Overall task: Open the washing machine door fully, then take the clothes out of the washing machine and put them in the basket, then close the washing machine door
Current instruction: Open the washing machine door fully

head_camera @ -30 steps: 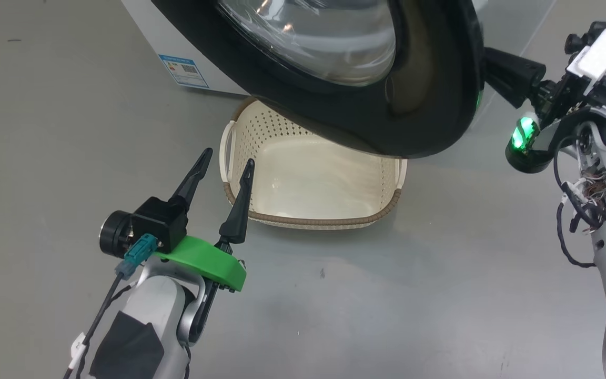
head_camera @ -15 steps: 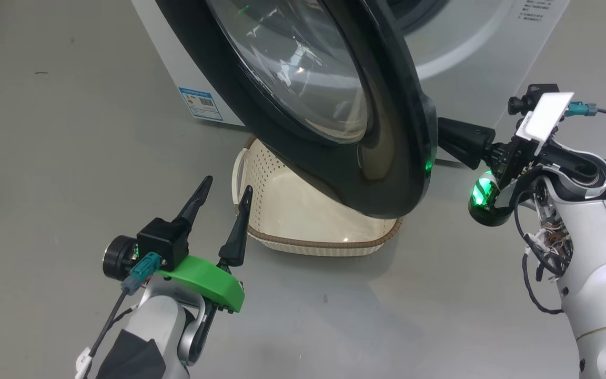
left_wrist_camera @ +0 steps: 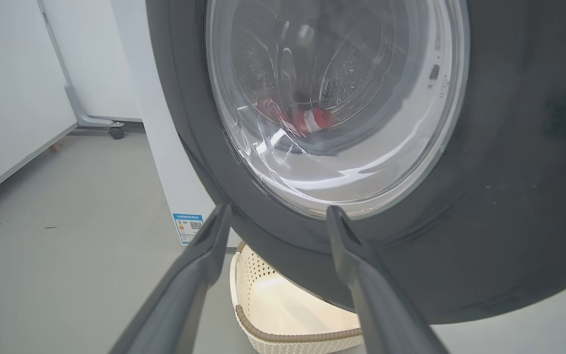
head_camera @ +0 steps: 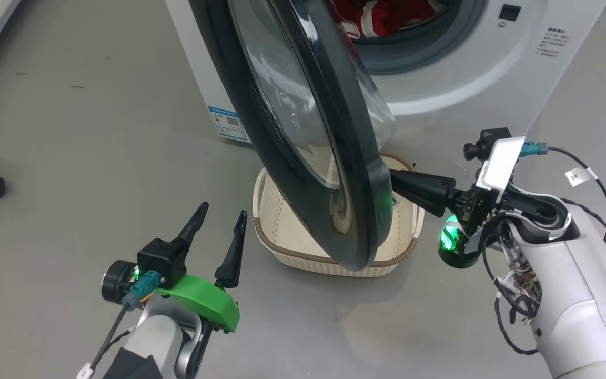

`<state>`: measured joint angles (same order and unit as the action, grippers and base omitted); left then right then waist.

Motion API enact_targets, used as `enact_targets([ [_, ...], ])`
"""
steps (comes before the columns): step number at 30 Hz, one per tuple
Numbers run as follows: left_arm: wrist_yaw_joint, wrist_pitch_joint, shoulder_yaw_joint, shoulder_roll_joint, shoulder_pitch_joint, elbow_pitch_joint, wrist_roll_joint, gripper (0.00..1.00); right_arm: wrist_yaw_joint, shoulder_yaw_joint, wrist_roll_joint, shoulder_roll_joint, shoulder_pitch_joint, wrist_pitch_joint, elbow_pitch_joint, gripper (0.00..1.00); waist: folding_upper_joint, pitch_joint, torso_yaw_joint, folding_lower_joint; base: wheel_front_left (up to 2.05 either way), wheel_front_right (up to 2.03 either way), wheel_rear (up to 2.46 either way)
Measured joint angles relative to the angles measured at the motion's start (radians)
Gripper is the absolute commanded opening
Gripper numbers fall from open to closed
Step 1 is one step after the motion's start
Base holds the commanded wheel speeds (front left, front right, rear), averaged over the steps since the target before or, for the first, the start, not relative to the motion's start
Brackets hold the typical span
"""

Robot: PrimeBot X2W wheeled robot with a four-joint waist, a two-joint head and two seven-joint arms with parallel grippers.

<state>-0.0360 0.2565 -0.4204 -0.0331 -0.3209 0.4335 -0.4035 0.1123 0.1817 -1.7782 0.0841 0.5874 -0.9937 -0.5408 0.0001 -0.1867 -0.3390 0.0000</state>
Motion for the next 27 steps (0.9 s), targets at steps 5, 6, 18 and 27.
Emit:
enact_targets([
  [5,0.0,0.0,0.0,-0.001,0.005,0.005,0.0,1.0,0.001,0.022,-0.001,-0.005,-0.036,-0.005,0.026,0.0,0.0,0.015,-0.023,0.0,0.0,0.0,0.0],
  [6,0.0,0.0,0.001,-0.001,0.005,0.005,0.0,1.0,0.001,0.027,-0.001,-0.005,-0.044,-0.005,0.031,0.0,0.0,0.018,-0.029,0.0,0.0,0.0,0.0],
  [18,0.002,0.0,0.004,-0.001,0.024,-0.001,-0.004,1.0,0.001,0.097,-0.005,-0.019,-0.121,0.006,0.078,0.0,0.0,0.049,-0.088,-0.0001,0.0,0.0,0.0],
  [27,0.006,0.0,0.008,-0.001,0.035,-0.016,-0.007,1.0,0.003,0.135,0.019,-0.019,-0.135,0.077,0.094,0.0,0.0,0.057,-0.119,0.0,0.0,0.0,0.0],
])
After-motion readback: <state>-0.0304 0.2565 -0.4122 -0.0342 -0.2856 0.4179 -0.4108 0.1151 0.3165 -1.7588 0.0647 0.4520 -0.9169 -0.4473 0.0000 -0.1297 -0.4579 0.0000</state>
